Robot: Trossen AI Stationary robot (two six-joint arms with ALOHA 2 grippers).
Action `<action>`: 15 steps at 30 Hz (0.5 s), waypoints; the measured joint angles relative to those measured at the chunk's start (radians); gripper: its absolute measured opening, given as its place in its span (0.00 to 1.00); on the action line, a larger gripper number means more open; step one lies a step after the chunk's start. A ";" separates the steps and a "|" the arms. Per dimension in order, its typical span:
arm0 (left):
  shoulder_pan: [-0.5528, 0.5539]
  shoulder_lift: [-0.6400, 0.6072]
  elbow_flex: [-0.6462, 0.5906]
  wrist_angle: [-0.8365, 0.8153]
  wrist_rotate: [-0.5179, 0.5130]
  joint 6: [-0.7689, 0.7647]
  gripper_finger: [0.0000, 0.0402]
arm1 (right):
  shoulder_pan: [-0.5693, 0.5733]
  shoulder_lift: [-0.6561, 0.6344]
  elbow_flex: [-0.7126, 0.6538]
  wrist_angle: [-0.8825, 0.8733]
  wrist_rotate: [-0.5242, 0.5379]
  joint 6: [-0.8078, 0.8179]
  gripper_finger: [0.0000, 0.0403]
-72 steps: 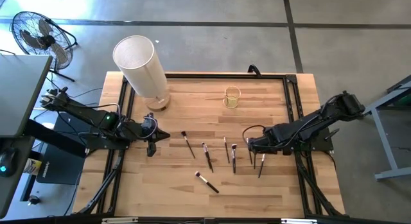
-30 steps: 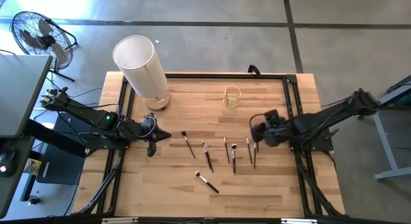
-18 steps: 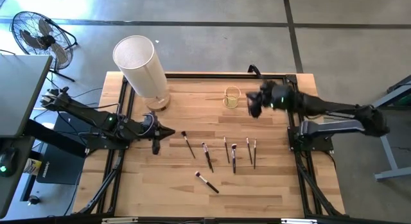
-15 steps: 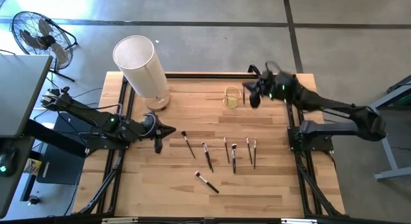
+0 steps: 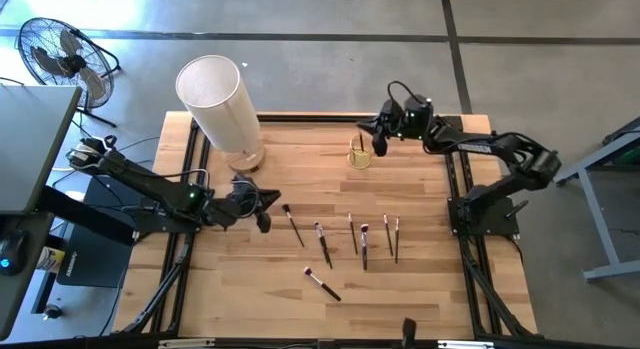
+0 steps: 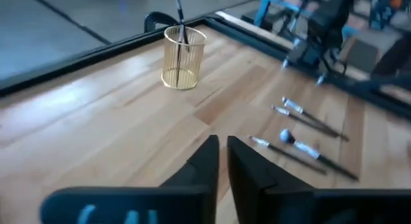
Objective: Put items in baskets/containers
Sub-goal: Put the silver eyeshadow brush into the yellow container, then put the silver eyebrow brush into the yellow container
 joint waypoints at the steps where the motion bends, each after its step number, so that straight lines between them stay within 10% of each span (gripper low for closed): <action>1: 0.000 0.001 0.000 0.000 -0.001 -0.028 0.13 | 0.000 0.003 0.000 -0.014 0.003 0.000 0.04; 8: 0.000 0.005 0.000 -0.005 -0.056 -0.151 0.35 | 0.001 -0.098 0.000 -0.175 0.109 -0.005 0.20; 15: 0.000 0.005 0.058 -0.061 -0.019 -0.136 0.36 | 0.107 -0.351 0.028 -0.467 0.327 -0.044 0.27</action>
